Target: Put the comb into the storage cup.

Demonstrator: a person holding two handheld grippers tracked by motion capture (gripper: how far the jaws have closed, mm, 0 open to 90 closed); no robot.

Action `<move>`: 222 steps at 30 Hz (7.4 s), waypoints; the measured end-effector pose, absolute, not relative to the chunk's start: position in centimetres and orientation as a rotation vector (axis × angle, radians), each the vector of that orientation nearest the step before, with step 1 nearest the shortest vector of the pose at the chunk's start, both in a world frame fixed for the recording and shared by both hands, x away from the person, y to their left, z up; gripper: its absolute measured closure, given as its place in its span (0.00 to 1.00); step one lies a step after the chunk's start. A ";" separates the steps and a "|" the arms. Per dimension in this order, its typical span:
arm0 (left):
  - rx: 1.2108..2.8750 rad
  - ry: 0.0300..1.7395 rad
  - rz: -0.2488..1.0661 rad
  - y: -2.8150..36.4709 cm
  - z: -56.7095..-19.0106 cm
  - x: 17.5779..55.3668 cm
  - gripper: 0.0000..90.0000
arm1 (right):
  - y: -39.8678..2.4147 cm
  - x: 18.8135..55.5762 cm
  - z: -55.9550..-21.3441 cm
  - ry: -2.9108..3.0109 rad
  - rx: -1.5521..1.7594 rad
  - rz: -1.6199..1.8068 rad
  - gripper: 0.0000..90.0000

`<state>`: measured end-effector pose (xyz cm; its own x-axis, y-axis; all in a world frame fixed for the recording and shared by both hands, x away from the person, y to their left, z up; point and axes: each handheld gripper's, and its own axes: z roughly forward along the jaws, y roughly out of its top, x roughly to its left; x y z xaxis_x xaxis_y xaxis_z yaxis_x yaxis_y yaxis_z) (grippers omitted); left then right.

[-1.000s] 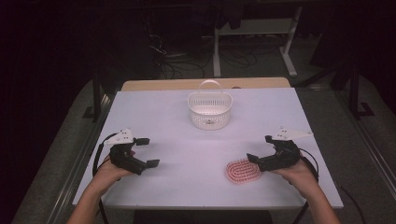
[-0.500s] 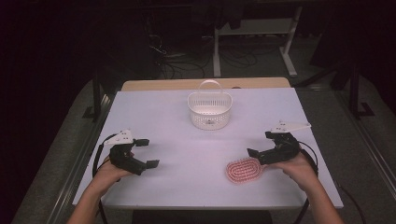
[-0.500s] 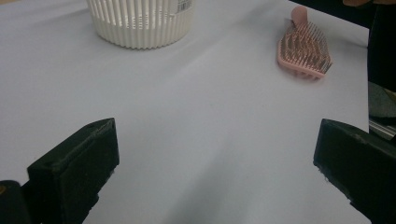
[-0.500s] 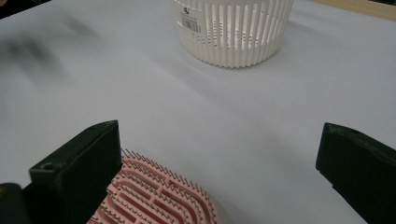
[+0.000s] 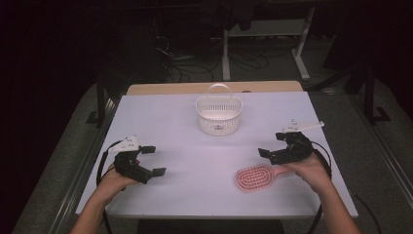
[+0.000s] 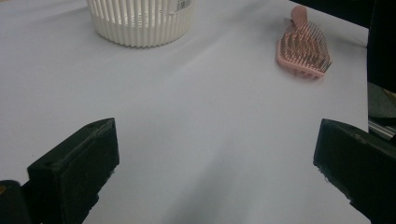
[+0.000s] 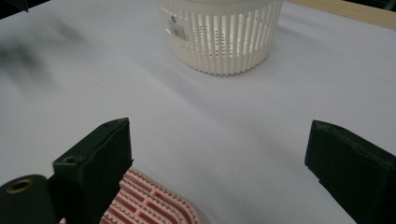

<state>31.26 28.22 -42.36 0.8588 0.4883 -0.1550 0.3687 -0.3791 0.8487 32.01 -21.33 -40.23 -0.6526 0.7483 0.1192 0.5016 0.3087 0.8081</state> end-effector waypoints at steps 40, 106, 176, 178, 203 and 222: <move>2.010 0.627 0.151 28.3 -42.3 31.2 0.00 | -22.1 35.3 -40.0 2.348 1.147 1.046 0.65; 2.015 0.631 0.131 28.2 -42.6 31.3 0.01 | -28.3 33.5 -43.4 2.485 1.291 0.738 0.99; 2.023 0.616 0.121 27.8 -42.6 30.9 0.01 | -28.3 26.4 -44.5 2.558 1.275 0.665 0.99; 2.025 0.612 0.119 27.8 -42.6 30.9 0.01 | -28.2 26.2 -44.6 2.563 1.276 0.665 0.99; 2.020 0.619 0.121 27.9 -42.6 30.9 0.01 | -26.7 27.3 -40.5 2.422 1.228 0.961 0.67; 2.016 0.619 0.121 28.1 -42.5 30.9 0.01 | -21.7 29.9 -38.2 2.349 1.090 1.179 0.19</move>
